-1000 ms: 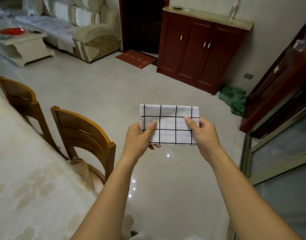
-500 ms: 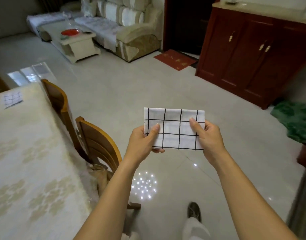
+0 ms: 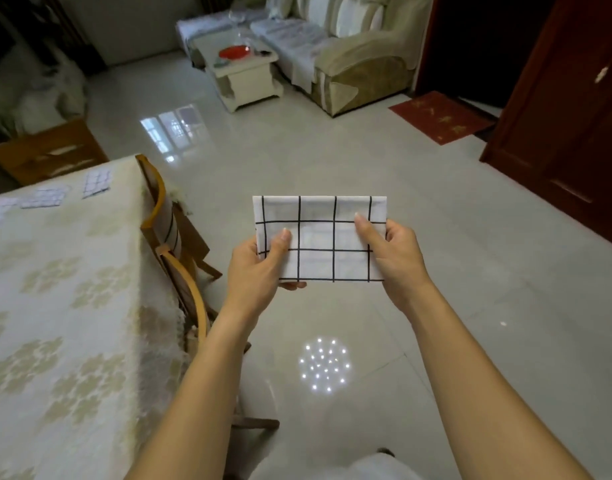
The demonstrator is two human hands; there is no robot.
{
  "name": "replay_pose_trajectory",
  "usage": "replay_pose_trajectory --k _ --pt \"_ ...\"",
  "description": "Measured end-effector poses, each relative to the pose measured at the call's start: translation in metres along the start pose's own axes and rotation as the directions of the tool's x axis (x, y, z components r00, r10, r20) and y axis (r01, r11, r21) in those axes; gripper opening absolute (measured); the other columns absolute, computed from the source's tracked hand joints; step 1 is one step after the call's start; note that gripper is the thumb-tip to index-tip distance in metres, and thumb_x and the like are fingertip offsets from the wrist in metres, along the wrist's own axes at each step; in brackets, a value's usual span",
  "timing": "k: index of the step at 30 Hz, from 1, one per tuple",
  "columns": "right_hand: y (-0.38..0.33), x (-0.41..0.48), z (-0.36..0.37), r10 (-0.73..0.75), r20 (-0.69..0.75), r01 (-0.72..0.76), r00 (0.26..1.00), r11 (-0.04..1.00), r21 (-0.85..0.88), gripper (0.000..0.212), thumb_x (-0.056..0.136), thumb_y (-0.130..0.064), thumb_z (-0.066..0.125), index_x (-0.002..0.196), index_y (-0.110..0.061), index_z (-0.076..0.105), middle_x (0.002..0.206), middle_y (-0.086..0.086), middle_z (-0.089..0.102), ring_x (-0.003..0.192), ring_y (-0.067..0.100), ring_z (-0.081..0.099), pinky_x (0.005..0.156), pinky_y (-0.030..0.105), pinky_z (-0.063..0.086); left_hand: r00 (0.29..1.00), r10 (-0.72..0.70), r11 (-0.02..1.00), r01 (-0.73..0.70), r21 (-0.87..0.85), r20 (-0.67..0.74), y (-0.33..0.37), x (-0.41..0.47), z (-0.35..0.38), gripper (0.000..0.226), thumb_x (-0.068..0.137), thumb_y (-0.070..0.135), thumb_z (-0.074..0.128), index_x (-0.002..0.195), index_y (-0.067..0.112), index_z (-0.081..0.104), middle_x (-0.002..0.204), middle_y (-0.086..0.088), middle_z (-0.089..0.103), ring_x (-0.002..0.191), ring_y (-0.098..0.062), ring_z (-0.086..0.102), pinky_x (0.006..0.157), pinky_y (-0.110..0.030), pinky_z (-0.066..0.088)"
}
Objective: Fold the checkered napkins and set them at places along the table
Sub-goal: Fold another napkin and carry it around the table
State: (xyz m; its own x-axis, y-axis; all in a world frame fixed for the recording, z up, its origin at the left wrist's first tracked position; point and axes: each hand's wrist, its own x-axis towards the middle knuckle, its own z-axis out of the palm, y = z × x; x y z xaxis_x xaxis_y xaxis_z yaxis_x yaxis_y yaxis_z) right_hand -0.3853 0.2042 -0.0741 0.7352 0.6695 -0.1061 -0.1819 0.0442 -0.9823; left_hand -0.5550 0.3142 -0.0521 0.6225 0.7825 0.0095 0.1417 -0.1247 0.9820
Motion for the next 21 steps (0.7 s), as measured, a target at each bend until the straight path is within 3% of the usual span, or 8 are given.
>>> replay_pose_trajectory --k 8,12,17,21 --pt "-0.013 0.088 0.018 -0.037 0.096 0.049 0.995 0.991 -0.123 0.02 0.094 -0.032 0.07 0.097 -0.013 0.074 0.092 0.003 0.079 0.087 0.021 0.076 0.074 0.041 0.063 0.992 -0.051 0.998 0.048 -0.028 -0.111 0.004 0.064 0.003 0.033 0.105 0.031 0.052 0.117 0.003 0.065 0.095 -0.01 0.078 0.07 -0.027 0.076 0.055 -0.028 0.06" --pt "-0.03 0.158 0.025 -0.096 0.134 0.121 0.986 0.973 -0.198 0.014 0.094 -0.028 0.07 0.097 -0.015 0.073 0.091 -0.001 0.079 0.087 0.019 0.076 0.075 0.038 0.063 0.979 -0.053 0.995 0.035 -0.094 -0.198 0.002 0.136 0.012 0.031 0.104 0.033 0.053 0.108 0.006 0.068 0.084 -0.011 0.077 0.065 -0.028 0.075 0.053 -0.032 0.057" --pt "-0.062 0.247 0.047 -0.187 0.112 0.211 0.976 0.943 -0.256 0.018 0.095 -0.029 0.069 0.103 -0.013 0.073 0.096 0.001 0.078 0.09 0.017 0.075 0.081 0.041 0.063 0.981 -0.071 0.988 0.044 -0.15 -0.179 0.012 0.228 0.012 0.026 0.104 0.034 0.056 0.1 0.011 0.066 0.082 -0.009 0.078 0.06 -0.03 0.073 0.05 -0.032 0.054" --pt "-0.076 0.309 0.075 -0.226 0.08 0.239 0.971 0.933 -0.269 0.023 0.098 -0.036 0.063 0.096 -0.016 0.073 0.09 0.003 0.078 0.085 0.018 0.075 0.075 0.041 0.064 0.982 -0.067 0.986 0.039 -0.162 -0.174 0.022 0.294 -0.005 0.026 0.104 0.035 0.055 0.104 0.011 0.067 0.083 -0.009 0.078 0.059 -0.029 0.073 0.05 -0.03 0.053"
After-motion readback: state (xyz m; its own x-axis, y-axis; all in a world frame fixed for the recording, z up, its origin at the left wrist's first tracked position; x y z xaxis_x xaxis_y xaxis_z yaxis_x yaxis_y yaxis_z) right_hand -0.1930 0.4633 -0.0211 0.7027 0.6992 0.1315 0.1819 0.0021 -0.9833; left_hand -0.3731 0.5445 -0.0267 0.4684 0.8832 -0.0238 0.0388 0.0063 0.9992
